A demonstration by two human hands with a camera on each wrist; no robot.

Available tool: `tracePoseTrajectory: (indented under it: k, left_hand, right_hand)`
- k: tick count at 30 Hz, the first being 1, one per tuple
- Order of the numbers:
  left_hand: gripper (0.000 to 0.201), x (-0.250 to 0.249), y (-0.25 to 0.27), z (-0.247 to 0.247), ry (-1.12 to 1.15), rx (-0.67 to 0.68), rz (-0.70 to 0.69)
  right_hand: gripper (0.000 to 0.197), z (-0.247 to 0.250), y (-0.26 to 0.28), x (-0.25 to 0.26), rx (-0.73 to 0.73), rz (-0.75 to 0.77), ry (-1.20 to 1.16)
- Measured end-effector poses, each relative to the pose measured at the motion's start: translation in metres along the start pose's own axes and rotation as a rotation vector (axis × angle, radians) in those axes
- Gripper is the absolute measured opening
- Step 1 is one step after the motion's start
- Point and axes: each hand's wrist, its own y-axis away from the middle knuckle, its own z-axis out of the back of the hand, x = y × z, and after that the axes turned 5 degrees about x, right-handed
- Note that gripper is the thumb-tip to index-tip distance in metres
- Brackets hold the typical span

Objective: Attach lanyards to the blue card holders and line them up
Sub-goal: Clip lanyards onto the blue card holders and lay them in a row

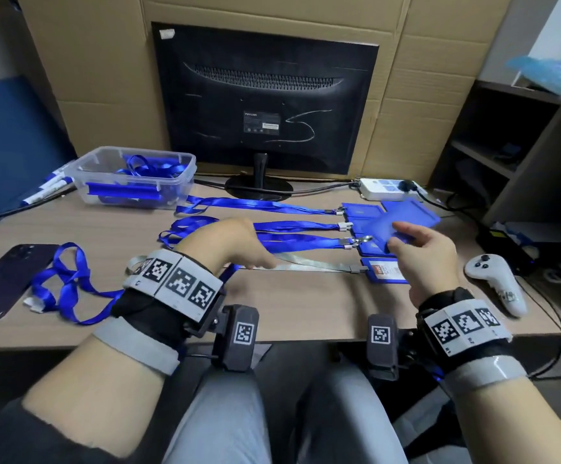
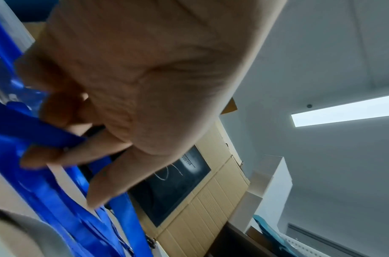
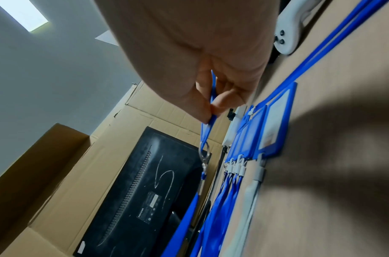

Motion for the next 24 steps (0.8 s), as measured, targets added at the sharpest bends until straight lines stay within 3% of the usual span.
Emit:
tracePoseTrajectory:
  k: [2,5,9,12,13,16,18,24]
  left_hand:
    - [0.037,0.002,-0.005,0.001,-0.069,-0.045,0.106]
    - [0.026,0.01,-0.013,-0.002,-0.072,-0.14,0.21]
    - [0.041,0.022,-0.028,-0.01,0.182,-0.183,0.231]
    - [0.041,0.024,-0.037,-0.019,0.217,-0.21,0.259]
    - [0.05,0.024,-0.04,-0.021,0.194,-0.216,0.295]
    - [0.107,0.03,-0.048,-0.026,0.148,-0.215,0.388]
    - [0.123,0.033,-0.05,-0.028,0.14,-0.205,0.387]
    - [0.086,0.044,-0.059,-0.032,0.106,-0.151,0.441]
  right_hand:
    - [0.035,0.002,-0.003,-0.012,0.01,-0.094,0.0]
    - [0.036,0.004,-0.009,-0.029,0.008,-0.169,0.02]
    - [0.042,0.006,-0.012,-0.042,0.007,-0.238,0.018]
    - [0.042,0.007,-0.013,-0.052,0.007,-0.272,0.038]
    - [0.041,0.007,-0.013,-0.054,0.015,-0.283,0.037]
    - [0.042,0.006,-0.015,-0.057,0.049,-0.328,0.039]
    - [0.044,0.004,-0.017,-0.058,0.068,-0.358,0.032]
    - [0.048,-0.001,-0.021,-0.059,0.096,-0.365,0.086]
